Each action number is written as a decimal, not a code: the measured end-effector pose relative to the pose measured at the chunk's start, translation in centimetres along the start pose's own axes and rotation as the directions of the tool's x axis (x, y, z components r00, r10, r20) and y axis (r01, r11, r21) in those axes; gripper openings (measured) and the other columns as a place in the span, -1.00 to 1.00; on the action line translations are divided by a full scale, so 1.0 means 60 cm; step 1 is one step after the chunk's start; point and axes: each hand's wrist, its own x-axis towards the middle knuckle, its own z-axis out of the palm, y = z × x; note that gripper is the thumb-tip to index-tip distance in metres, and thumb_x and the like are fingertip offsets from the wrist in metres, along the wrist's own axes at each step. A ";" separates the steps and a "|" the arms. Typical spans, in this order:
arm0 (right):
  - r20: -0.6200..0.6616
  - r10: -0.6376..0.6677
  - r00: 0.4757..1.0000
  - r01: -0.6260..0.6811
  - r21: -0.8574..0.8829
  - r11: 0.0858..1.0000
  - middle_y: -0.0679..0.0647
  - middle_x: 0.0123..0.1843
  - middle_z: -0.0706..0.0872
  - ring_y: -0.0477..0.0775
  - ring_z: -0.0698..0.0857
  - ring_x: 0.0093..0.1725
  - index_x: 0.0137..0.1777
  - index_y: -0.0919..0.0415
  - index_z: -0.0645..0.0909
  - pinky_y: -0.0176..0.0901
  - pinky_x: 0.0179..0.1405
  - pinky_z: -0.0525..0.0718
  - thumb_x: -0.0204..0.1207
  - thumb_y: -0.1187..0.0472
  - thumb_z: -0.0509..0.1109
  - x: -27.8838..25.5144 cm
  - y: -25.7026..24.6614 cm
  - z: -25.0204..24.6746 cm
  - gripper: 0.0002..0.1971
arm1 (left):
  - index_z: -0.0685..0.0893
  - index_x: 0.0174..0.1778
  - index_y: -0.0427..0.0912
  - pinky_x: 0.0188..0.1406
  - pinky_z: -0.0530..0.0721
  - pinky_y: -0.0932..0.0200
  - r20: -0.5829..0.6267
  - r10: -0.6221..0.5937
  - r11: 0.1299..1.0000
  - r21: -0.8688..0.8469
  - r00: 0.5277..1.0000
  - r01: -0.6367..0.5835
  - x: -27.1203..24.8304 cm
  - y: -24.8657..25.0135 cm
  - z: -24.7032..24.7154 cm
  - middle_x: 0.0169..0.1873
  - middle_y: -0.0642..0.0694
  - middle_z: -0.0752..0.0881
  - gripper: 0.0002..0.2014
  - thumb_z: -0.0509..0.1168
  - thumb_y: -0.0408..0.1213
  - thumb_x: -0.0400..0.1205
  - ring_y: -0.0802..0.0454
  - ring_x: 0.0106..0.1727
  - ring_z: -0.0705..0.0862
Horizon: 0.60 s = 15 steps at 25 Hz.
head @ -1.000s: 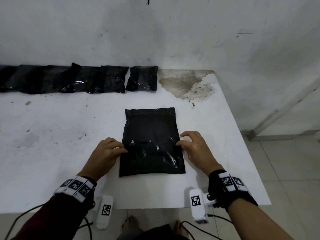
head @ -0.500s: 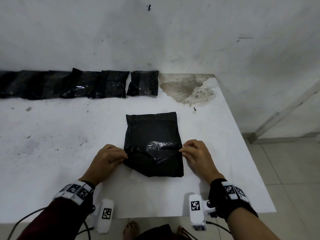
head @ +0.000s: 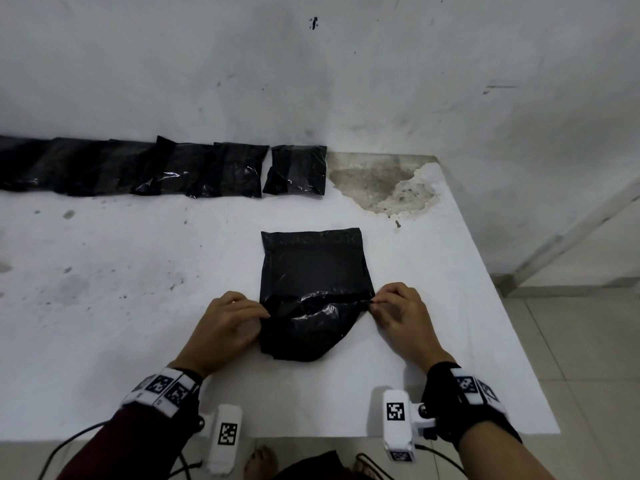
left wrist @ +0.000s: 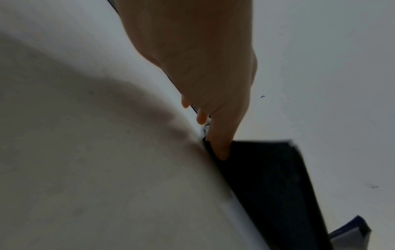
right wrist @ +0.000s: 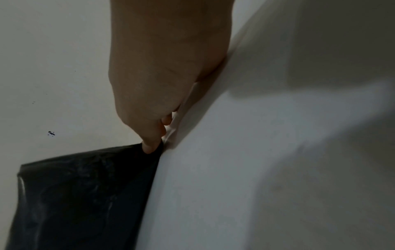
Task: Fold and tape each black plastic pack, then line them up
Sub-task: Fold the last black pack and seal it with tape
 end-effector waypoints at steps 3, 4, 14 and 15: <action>0.003 0.026 1.000 -0.026 -0.003 1.000 -0.11 -0.15 0.63 0.02 0.57 -0.08 -0.21 0.21 0.75 -0.61 -0.03 0.37 0.38 0.23 0.48 0.001 -0.005 -0.003 -0.94 | 0.79 -0.13 -0.15 -0.09 0.46 0.32 -0.077 -0.069 0.996 -0.068 0.995 0.064 0.000 0.008 -0.001 -0.24 0.04 0.75 -0.70 0.20 -0.08 0.52 0.24 -0.10 0.49; 0.007 0.055 0.998 -0.055 0.007 0.998 -0.09 -0.17 0.64 0.01 0.57 -0.10 -0.22 0.22 0.75 -0.62 -0.06 0.37 0.38 0.23 0.46 0.003 -0.008 -0.004 -0.92 | 0.79 -0.16 -0.18 -0.12 0.44 0.43 -0.102 -0.135 0.985 -0.120 0.986 0.123 0.001 0.012 -0.001 -0.28 0.00 0.71 -0.67 0.20 -0.05 0.52 0.24 -0.13 0.49; 0.162 0.441 0.883 -0.464 0.154 0.872 0.00 -0.40 0.60 0.03 0.49 -0.27 -0.38 0.16 0.58 -0.11 -0.19 0.44 0.56 0.23 0.35 0.049 -0.041 -0.012 -0.74 | 0.53 -0.31 -0.32 -0.47 0.32 0.39 -0.088 -0.638 0.718 -0.428 0.765 0.549 0.077 0.044 0.010 -0.50 -0.14 0.46 -0.74 0.19 -0.31 0.69 0.03 -0.43 0.37; 0.159 0.446 0.881 -0.467 0.130 0.875 -0.03 -0.40 0.61 0.04 0.52 -0.26 -0.39 0.11 0.57 -0.06 -0.14 0.47 0.57 0.20 0.34 0.051 -0.040 -0.009 -0.73 | 0.50 -0.31 -0.34 -0.47 0.32 0.37 -0.124 -0.630 0.735 -0.415 0.767 0.537 0.079 0.045 0.013 -0.51 -0.15 0.44 -0.73 0.18 -0.31 0.69 0.02 -0.44 0.35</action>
